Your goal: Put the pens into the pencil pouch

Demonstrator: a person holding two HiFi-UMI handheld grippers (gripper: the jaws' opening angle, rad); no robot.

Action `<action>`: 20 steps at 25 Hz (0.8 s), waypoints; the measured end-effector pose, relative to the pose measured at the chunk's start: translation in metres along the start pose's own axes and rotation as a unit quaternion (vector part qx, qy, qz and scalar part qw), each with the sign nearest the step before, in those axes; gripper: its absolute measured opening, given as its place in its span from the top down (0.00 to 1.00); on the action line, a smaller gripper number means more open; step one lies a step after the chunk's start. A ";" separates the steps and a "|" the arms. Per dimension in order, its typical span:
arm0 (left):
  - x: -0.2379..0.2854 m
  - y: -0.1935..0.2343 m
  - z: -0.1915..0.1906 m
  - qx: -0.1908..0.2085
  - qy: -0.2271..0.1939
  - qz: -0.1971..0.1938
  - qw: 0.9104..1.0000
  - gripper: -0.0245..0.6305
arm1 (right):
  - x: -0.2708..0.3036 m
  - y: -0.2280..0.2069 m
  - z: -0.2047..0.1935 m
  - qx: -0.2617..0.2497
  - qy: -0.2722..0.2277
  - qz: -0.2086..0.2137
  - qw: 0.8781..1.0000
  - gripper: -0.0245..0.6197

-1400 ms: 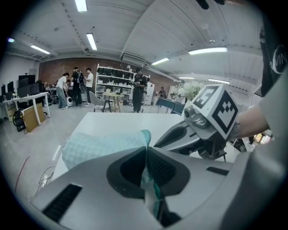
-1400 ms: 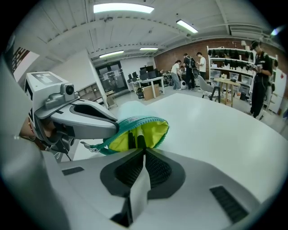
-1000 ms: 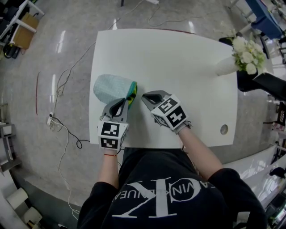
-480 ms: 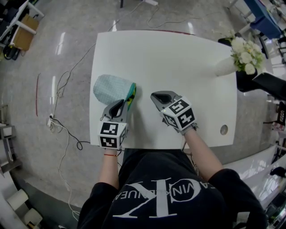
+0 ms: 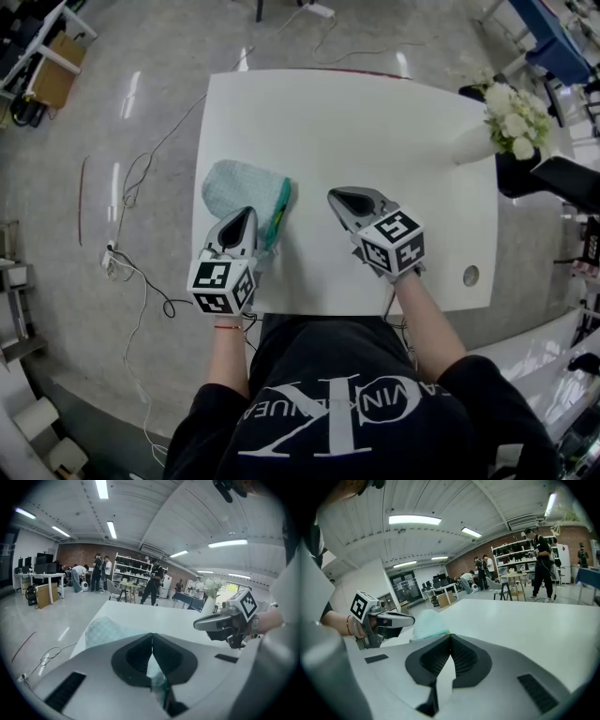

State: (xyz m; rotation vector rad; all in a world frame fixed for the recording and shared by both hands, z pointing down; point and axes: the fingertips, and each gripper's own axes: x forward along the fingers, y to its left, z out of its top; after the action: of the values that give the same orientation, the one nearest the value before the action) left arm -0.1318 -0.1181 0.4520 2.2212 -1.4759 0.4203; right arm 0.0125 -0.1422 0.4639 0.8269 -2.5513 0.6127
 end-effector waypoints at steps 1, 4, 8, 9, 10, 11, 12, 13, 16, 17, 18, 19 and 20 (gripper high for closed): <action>-0.002 0.002 0.004 -0.001 -0.008 0.002 1.000 0.96 | -0.003 -0.002 0.004 -0.002 -0.008 -0.001 1.000 0.95; -0.006 0.007 0.017 0.003 -0.030 0.008 1.000 0.96 | -0.012 -0.006 0.018 -0.011 -0.032 -0.007 0.999 0.95; -0.011 0.012 0.038 0.011 -0.060 0.016 0.998 0.96 | -0.023 -0.010 0.037 -0.022 -0.061 -0.012 0.998 0.95; -0.013 0.014 0.043 0.012 -0.066 0.018 0.998 0.96 | -0.026 -0.010 0.041 -0.024 -0.067 -0.012 0.997 0.95; -0.014 0.015 0.048 0.014 -0.071 0.019 0.997 0.96 | -0.028 -0.009 0.045 -0.026 -0.073 -0.012 0.997 0.95; -0.016 0.017 0.052 0.014 -0.076 0.021 0.997 0.96 | -0.030 -0.009 0.049 -0.027 -0.080 -0.012 0.996 0.95; -0.018 0.018 0.056 0.015 -0.081 0.023 0.996 0.96 | -0.032 -0.008 0.053 -0.030 -0.086 -0.011 0.996 0.95; -0.020 0.020 0.059 0.016 -0.087 0.025 0.996 0.96 | -0.034 -0.007 0.057 -0.032 -0.092 -0.011 0.995 0.95; -0.027 0.024 0.071 0.017 -0.105 0.031 0.994 0.96 | -0.042 -0.006 0.070 -0.039 -0.110 -0.012 0.993 0.95; -0.030 0.025 0.075 0.017 -0.111 0.033 0.993 0.96 | -0.045 -0.005 0.074 -0.040 -0.115 -0.013 0.992 0.95; -0.032 0.026 0.079 0.017 -0.117 0.035 0.992 0.96 | -0.047 -0.005 0.077 -0.041 -0.121 -0.014 0.992 0.95; -0.034 0.027 0.082 0.017 -0.122 0.037 0.992 0.96 | -0.049 -0.005 0.081 -0.043 -0.125 -0.016 0.991 0.95; -0.036 0.028 0.085 0.016 -0.126 0.038 0.991 0.96 | -0.052 -0.005 0.083 -0.045 -0.128 -0.018 0.991 0.95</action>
State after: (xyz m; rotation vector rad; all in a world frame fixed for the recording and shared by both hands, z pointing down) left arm -0.1704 -0.1424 0.3673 2.3165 -1.6976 0.1933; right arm 0.0357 -0.1655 0.3713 0.9740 -2.7623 0.3974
